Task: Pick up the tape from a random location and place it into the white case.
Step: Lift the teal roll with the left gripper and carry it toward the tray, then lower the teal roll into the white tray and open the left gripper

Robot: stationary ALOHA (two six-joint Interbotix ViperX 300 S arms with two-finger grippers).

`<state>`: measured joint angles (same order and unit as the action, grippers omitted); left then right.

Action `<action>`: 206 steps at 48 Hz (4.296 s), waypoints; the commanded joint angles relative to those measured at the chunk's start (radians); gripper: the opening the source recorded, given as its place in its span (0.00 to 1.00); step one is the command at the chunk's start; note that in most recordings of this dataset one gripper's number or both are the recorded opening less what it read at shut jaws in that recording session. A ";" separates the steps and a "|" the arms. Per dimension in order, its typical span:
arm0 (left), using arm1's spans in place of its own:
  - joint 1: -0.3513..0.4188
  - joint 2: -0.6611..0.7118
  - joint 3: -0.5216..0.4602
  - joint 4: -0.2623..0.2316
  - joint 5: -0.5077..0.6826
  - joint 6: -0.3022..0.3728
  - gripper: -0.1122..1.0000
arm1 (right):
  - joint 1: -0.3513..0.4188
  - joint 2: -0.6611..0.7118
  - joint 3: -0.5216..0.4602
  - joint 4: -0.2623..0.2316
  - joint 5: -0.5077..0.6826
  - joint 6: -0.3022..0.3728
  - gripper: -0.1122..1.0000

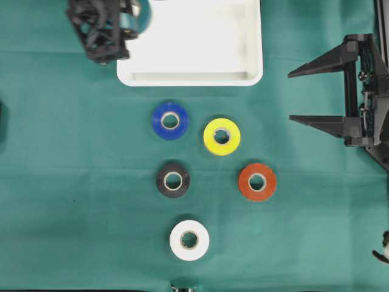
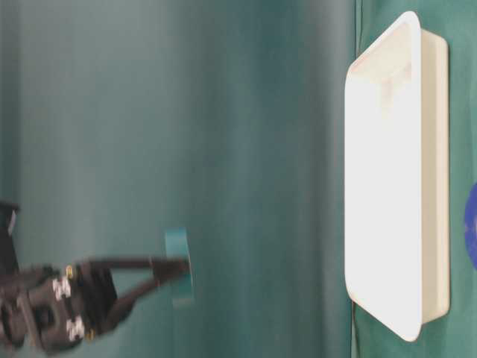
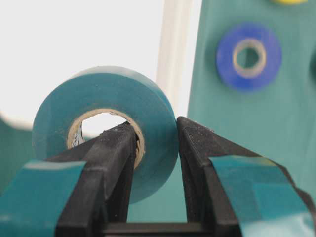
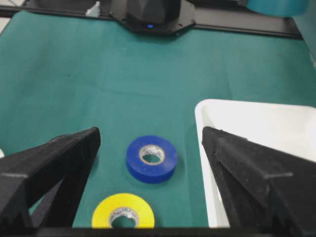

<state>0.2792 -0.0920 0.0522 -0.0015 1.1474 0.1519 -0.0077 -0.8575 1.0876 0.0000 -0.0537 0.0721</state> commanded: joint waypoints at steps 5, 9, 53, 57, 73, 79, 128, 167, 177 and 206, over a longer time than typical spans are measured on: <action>-0.005 0.078 -0.130 0.002 -0.021 0.041 0.29 | 0.000 0.002 -0.031 -0.002 0.000 0.000 0.93; -0.003 0.121 -0.178 0.002 -0.023 0.055 0.29 | 0.000 0.002 -0.031 0.000 -0.002 0.000 0.93; 0.006 0.229 -0.275 0.002 -0.031 0.094 0.29 | -0.002 0.002 -0.031 0.000 -0.002 -0.005 0.93; 0.005 0.229 -0.273 0.002 -0.034 0.094 0.29 | -0.002 0.002 -0.032 -0.002 0.000 -0.005 0.93; 0.005 0.232 -0.245 0.002 -0.064 0.092 0.29 | -0.002 0.003 -0.031 0.000 0.000 -0.005 0.93; 0.006 0.238 -0.190 0.002 -0.124 0.094 0.29 | -0.002 0.005 -0.031 0.000 0.000 -0.005 0.93; 0.081 0.414 0.133 0.002 -0.588 0.100 0.29 | -0.023 0.012 -0.029 -0.005 -0.002 -0.005 0.93; 0.081 0.425 0.127 -0.002 -0.611 0.124 0.78 | -0.023 0.015 -0.029 -0.006 -0.003 -0.005 0.93; 0.083 0.425 0.121 -0.002 -0.617 0.124 0.98 | -0.023 0.015 -0.029 -0.006 -0.003 -0.005 0.93; 0.052 0.244 0.114 -0.002 -0.497 0.123 0.97 | -0.023 0.015 -0.031 -0.005 -0.003 -0.003 0.93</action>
<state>0.3390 0.2286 0.1948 -0.0031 0.6351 0.2761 -0.0276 -0.8468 1.0830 -0.0046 -0.0506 0.0690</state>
